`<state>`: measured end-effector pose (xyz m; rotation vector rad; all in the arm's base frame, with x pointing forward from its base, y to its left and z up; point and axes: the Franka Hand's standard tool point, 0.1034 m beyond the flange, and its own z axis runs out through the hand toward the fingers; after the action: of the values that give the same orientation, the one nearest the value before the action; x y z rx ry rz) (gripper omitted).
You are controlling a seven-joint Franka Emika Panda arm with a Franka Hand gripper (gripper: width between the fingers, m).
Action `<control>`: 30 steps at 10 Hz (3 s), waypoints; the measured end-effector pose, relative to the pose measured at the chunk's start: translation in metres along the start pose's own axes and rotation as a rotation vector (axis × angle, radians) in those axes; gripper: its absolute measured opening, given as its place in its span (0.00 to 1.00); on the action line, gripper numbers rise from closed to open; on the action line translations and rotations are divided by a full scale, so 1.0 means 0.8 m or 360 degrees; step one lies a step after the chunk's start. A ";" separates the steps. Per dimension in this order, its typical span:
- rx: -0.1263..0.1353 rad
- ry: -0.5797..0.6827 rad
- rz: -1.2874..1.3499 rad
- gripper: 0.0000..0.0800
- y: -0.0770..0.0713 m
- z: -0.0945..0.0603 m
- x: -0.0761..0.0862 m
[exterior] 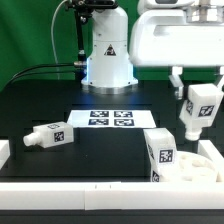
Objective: Assemble stool
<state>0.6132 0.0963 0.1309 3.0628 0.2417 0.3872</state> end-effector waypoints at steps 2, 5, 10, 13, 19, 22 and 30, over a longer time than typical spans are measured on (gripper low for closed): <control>-0.0050 -0.0035 -0.0246 0.42 0.006 0.006 0.046; -0.0049 -0.0047 -0.0247 0.42 0.005 0.009 0.040; 0.0004 0.0007 -0.0183 0.42 -0.025 0.022 0.038; 0.0008 0.0008 -0.0169 0.42 -0.026 0.028 0.032; -0.0001 0.0032 -0.0175 0.42 -0.025 0.056 0.022; -0.0007 0.0058 -0.0173 0.42 -0.023 0.064 0.021; -0.0011 0.0274 -0.0182 0.42 -0.024 0.065 0.018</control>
Offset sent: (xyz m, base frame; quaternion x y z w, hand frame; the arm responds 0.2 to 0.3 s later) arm 0.0000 0.0000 0.0000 0.0000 0.0000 0.0000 1.0000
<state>0.6371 0.1166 0.0831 2.9920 0.4193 0.6441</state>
